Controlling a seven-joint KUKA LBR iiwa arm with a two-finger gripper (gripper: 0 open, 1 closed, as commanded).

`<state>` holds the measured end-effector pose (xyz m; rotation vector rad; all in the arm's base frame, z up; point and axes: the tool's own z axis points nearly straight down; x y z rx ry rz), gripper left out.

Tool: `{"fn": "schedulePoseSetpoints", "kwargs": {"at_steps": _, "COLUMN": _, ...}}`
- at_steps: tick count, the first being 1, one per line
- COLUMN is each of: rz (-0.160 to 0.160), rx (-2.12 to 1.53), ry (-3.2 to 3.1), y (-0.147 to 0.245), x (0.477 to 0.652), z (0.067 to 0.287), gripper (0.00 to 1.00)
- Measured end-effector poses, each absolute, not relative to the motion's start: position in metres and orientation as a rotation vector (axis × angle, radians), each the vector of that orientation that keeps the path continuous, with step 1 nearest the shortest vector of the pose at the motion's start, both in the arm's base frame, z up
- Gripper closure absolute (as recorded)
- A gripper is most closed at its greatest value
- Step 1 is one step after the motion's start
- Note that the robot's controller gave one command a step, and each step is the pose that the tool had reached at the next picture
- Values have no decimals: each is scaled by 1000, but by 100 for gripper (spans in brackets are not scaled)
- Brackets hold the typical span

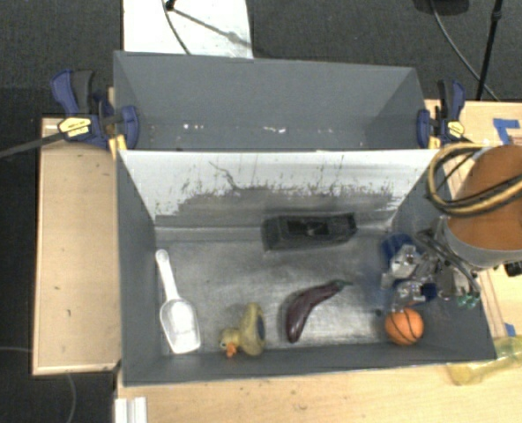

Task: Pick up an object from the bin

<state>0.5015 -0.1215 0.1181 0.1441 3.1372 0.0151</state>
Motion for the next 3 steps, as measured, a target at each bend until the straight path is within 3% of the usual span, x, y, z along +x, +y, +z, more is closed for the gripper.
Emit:
{"fn": "schedulePoseSetpoints", "kwargs": {"at_steps": 1, "rz": 15, "rx": 143, "ry": 3137, "y": -122, "x": 501, "z": 118, "gripper": 100}}
{"fn": "schedulePoseSetpoints", "kwargs": {"at_steps": 2, "rz": -3, "rx": -631, "ry": 3068, "y": -85, "x": 540, "z": 252, "gripper": 100}}
{"fn": "schedulePoseSetpoints", "kwargs": {"at_steps": 3, "rz": -2, "rx": -630, "ry": 3071, "y": -85, "x": 540, "z": 251, "gripper": 100}}
